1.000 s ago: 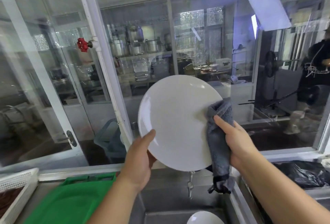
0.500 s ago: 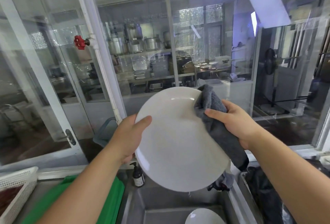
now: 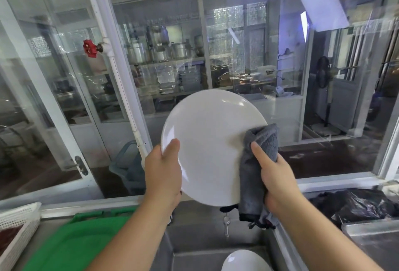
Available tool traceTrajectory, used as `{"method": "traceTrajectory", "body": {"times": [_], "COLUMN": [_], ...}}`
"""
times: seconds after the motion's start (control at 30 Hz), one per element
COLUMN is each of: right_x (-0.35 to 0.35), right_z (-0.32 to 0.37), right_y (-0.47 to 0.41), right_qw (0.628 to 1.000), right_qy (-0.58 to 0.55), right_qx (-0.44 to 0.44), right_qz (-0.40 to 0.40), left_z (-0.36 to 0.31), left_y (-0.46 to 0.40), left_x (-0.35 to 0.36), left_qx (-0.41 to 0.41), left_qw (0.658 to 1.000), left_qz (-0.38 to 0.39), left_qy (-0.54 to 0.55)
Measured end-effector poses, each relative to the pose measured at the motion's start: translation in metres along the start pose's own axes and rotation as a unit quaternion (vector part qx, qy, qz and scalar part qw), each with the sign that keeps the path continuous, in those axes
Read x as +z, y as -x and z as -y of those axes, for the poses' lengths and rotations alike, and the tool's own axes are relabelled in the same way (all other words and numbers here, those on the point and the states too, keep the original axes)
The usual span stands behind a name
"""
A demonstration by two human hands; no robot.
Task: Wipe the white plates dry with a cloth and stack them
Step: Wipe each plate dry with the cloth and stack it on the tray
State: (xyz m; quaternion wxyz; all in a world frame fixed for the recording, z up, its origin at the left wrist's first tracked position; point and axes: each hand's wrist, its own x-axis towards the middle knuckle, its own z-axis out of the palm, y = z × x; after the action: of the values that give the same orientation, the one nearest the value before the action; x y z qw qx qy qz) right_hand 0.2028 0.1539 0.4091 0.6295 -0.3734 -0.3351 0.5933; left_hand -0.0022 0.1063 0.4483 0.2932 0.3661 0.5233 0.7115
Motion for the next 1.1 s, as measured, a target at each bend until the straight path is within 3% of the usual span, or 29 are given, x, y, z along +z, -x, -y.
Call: {"method": "traceTrajectory", "body": {"times": [0.1, 0.2, 0.47, 0.57, 0.63, 0.7, 0.8, 0.93, 1.0, 1.1], "right_x": [0.011, 0.012, -0.007, -0.007, -0.006, -0.006, -0.005, 0.003, 0.011, 0.022], "right_z": [-0.018, -0.021, 0.008, 0.012, 0.011, 0.01, 0.004, -0.011, -0.015, -0.015], "right_y": [0.009, 0.01, -0.01, -0.015, -0.018, -0.019, -0.015, 0.01, 0.024, 0.033], "right_qw": [0.997, 0.995, 0.999, 0.998, 0.986, 0.956, 0.898, 0.774, 0.727, 0.688], "right_qy": [-0.066, -0.084, 0.003, 0.05, 0.146, 0.262, 0.394, 0.574, 0.625, 0.657], "right_qx": [0.029, 0.043, 0.035, -0.007, -0.053, -0.117, -0.196, -0.263, -0.271, -0.277], "right_qz": [-0.019, -0.037, -0.04, -0.043, -0.064, -0.064, -0.001, 0.051, 0.08, 0.136], "left_z": [0.01, 0.021, 0.004, 0.011, 0.017, 0.022, 0.026, 0.027, 0.031, 0.038], "left_y": [0.011, 0.017, 0.003, 0.004, 0.006, 0.006, 0.008, 0.008, 0.006, 0.008], "left_x": [0.011, 0.016, -0.013, -0.016, -0.015, -0.014, -0.011, -0.001, 0.002, 0.005], "left_qx": [0.003, -0.016, -0.183, -0.18, -0.165, -0.143, -0.105, -0.068, -0.057, -0.032], "left_qw": [0.999, 0.998, 0.961, 0.966, 0.974, 0.98, 0.985, 0.987, 0.988, 0.992], "left_qz": [-0.043, -0.038, 0.192, 0.181, 0.153, 0.126, 0.113, 0.095, 0.082, 0.078], "left_qy": [0.028, 0.042, 0.075, 0.031, 0.036, 0.057, 0.073, 0.112, 0.117, 0.098]}}
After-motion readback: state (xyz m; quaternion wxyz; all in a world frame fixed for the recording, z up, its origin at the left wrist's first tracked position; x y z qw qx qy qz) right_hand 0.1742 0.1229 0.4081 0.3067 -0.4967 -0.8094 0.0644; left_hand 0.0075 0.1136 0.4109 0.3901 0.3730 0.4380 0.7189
